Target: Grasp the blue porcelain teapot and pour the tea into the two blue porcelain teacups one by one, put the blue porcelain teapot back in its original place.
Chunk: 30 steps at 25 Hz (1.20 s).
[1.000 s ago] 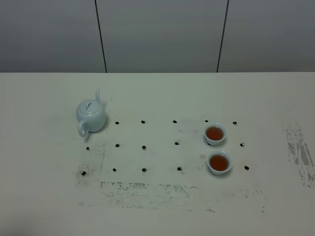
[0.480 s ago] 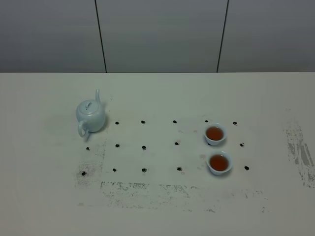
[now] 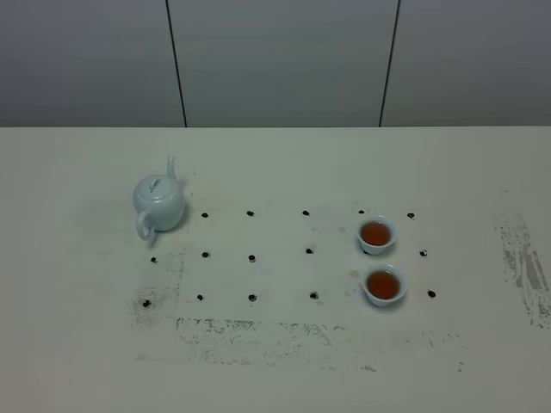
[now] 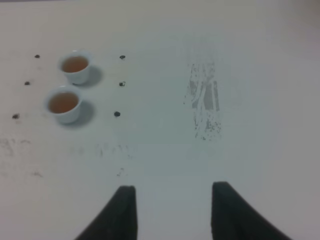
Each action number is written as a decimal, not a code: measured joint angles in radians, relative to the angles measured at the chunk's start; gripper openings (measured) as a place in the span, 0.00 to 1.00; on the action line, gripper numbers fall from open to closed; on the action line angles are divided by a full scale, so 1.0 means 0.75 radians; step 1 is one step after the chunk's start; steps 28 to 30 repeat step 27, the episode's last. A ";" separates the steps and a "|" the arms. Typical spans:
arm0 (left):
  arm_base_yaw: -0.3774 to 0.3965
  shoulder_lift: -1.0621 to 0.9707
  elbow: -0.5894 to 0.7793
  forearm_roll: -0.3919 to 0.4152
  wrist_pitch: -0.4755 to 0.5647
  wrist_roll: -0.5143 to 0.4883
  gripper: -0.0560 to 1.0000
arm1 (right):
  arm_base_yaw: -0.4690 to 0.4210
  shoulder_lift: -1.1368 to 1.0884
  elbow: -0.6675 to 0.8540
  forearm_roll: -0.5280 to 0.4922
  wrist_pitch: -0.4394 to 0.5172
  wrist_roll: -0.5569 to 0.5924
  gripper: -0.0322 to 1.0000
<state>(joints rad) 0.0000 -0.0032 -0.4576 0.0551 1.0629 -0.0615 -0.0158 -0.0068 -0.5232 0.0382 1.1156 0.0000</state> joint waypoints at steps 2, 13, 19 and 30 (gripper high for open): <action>0.000 0.000 0.000 0.000 0.000 0.000 0.45 | 0.000 0.000 0.000 0.000 0.000 0.000 0.36; 0.000 0.000 0.000 0.001 0.000 0.000 0.45 | 0.000 0.000 0.000 0.000 0.000 0.000 0.36; 0.000 0.000 0.000 0.001 0.000 0.000 0.45 | 0.000 0.000 0.000 0.000 0.000 0.000 0.36; 0.000 0.000 0.000 0.001 0.000 0.000 0.45 | 0.000 0.000 0.000 0.000 0.000 0.000 0.36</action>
